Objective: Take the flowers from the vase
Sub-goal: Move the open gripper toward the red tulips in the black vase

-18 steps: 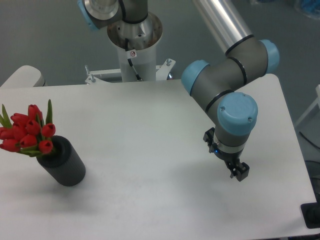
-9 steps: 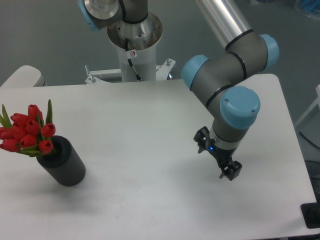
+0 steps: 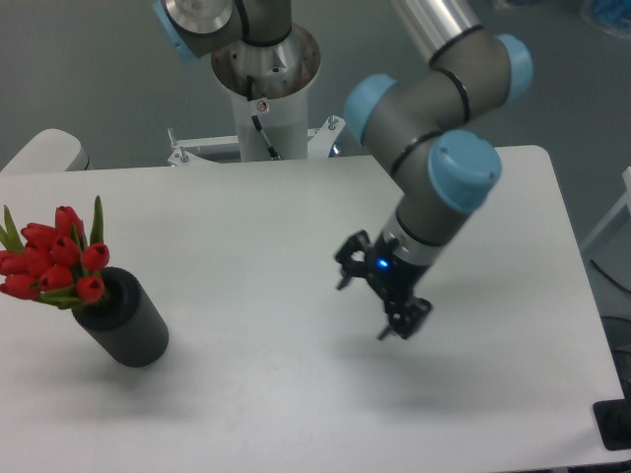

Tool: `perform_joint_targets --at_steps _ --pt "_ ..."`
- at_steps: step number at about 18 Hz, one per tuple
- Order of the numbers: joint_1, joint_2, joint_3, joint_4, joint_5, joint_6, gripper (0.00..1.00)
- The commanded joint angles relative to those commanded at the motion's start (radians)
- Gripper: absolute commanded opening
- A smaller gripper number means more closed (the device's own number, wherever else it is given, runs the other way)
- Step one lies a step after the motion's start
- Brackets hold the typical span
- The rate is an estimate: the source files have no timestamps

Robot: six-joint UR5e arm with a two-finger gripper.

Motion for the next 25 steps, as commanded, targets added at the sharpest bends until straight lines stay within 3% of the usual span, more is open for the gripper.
perform_joint_targets --at_steps 6,9,13,17,22,25 --pt "-0.044 0.051 -0.083 0.0 -0.187 -0.008 1.0" --pt "-0.054 0.054 -0.089 0.002 -0.24 -0.064 1.0" --pt "-0.119 0.055 -0.114 0.003 -0.298 -0.072 1.0" --pt "-0.187 0.057 -0.135 0.032 -0.319 -0.072 1.0" --pt "-0.21 0.075 -0.18 0.112 -0.355 -0.072 1.0" --pt "-0.213 0.078 -0.195 0.117 -0.407 -0.072 1.0"
